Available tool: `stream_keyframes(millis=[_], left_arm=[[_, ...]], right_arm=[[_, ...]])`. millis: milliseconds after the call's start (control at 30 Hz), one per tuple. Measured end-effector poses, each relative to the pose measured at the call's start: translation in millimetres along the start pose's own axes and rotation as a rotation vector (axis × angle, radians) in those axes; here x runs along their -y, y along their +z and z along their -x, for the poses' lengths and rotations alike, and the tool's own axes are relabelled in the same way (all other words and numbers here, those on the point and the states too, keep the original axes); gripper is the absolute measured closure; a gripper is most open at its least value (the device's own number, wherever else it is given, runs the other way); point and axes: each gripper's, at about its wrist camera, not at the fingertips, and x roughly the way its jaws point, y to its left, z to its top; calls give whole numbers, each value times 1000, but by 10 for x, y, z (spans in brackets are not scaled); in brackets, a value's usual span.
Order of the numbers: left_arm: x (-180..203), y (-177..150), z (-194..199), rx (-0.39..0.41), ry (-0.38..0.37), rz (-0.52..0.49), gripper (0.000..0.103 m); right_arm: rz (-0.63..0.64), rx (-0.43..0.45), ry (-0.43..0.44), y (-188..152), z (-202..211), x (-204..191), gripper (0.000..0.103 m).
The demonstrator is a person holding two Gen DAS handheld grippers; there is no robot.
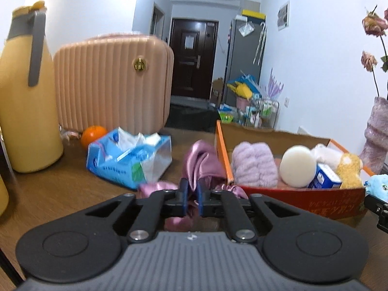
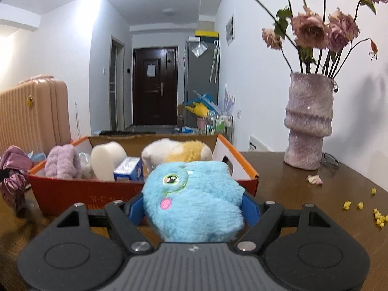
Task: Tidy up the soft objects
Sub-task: 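Lift and carry the bow in the left tool and plush in the right tool over the box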
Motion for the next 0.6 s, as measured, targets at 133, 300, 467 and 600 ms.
stream_keyframes(millis=[133, 300, 467, 600], left_arm=[[27, 68, 129, 72, -2, -7, 97], [71, 87, 138, 66, -36, -31, 84], [16, 29, -52, -22, -19, -19, 18], [-3, -34, -254, -72, -52, -70, 1]], right_arm=[[-8, 45, 6, 27, 63, -2, 25], [4, 56, 17, 37, 79, -36, 25], [0, 51, 25, 36, 77, -36, 25], [0, 49, 31, 28, 77, -48, 25]])
